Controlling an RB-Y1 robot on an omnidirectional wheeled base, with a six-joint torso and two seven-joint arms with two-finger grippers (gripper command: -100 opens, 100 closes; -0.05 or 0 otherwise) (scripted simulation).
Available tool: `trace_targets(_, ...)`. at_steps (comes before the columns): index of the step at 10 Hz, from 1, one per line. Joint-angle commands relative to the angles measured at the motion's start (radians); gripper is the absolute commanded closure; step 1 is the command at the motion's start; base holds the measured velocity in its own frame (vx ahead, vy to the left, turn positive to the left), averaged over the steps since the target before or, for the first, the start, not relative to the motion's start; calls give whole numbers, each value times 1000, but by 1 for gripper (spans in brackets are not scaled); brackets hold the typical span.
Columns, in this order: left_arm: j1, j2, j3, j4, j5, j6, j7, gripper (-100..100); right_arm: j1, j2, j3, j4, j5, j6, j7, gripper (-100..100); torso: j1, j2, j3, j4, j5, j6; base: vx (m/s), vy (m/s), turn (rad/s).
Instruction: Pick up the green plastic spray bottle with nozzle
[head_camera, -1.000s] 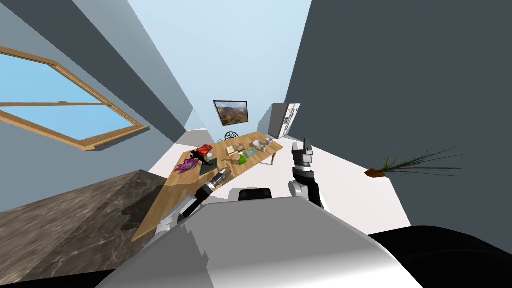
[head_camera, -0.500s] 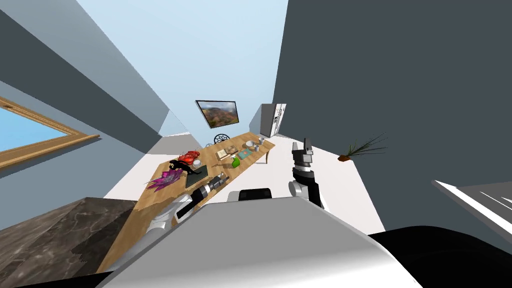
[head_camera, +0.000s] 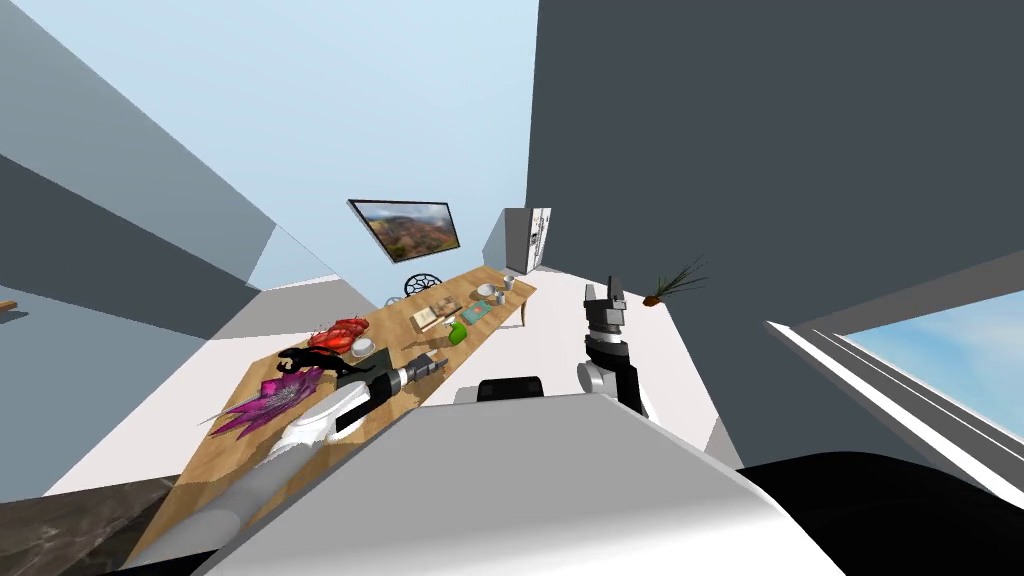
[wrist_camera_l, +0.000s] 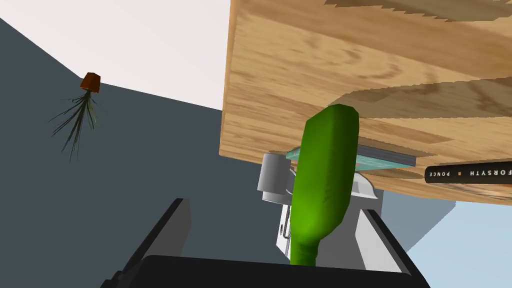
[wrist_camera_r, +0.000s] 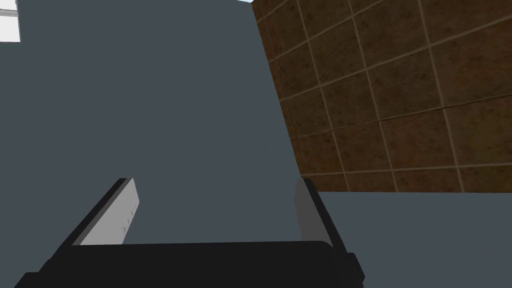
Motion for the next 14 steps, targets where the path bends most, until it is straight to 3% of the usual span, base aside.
trace_targets(1,-24,48,-13,23,-18,-4,12,-100,0,0,0,0,0,0,0,0,0,0,0,0,0,0,56,-26,-199)
trace_targets(6,-99,163,-51,65,-44,-21,39,-100,0,0,0,0,0,0,0,0,-3,-4,-2,-1,-1,0,88,-53,-176)
trace_targets(7,-87,146,-42,67,-40,-21,30,-100,0,0,0,0,0,0,0,0,-4,-5,-3,-1,-1,0,59,-33,-33)
trace_targets(8,-89,149,-43,69,-41,-24,30,0,0,0,0,0,0,0,0,0,-2,-2,-1,-1,0,-1,11,-6,7)
trace_targets(9,-114,148,-72,118,10,-26,9,-100,0,0,0,0,0,0,0,0,0,1,1,0,0,-1,-77,4,-363)
trace_targets(10,-114,148,-72,138,23,-26,9,-100,0,0,0,0,0,0,0,0,1,6,3,1,0,0,-95,21,-240)
trace_targets(11,-139,148,-101,174,60,-29,-11,-100,0,0,0,0,0,0,0,0,2,9,5,2,1,-1,-151,31,-359)
trace_targets(12,-139,148,-101,206,87,-29,-11,-100,0,0,0,0,0,0,0,0,3,12,7,2,1,0,-137,26,-159)
trace_targets(13,-164,148,-130,235,120,-32,-32,-100,0,0,0,0,0,0,0,0,3,12,7,3,1,-2,-136,-2,-300)
trace_targets(14,-164,148,-130,271,149,-32,-32,-100,0,0,0,0,0,0,0,0,1,13,7,3,1,0,-123,15,-213)
